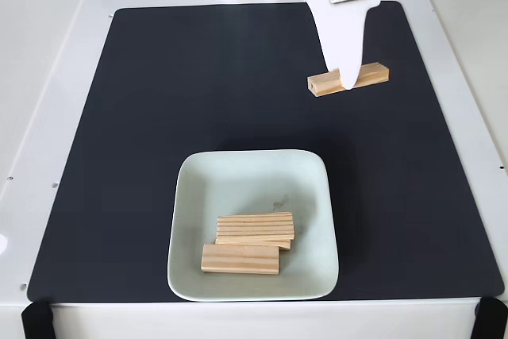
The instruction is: Pick up the wooden block and place them on the plate.
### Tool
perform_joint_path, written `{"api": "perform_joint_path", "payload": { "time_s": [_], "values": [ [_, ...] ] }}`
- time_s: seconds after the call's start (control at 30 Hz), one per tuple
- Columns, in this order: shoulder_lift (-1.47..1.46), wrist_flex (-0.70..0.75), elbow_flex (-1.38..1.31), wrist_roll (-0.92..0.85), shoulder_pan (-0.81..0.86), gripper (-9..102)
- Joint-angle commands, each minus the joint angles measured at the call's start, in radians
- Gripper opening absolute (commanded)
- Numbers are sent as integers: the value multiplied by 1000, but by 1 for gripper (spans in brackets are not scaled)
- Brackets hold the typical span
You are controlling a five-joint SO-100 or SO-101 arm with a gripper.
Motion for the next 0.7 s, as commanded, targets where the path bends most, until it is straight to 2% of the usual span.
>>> {"api": "perform_joint_path", "payload": {
  "time_s": [0.0,0.17,0.33,0.67],
  "values": [
    [51,-14,-37,8,66,0],
    [-23,-9,-115,8,164,0],
    [-160,-2,-322,8,239,0],
    [-477,-2,-666,-2,262,0]
  ]
}}
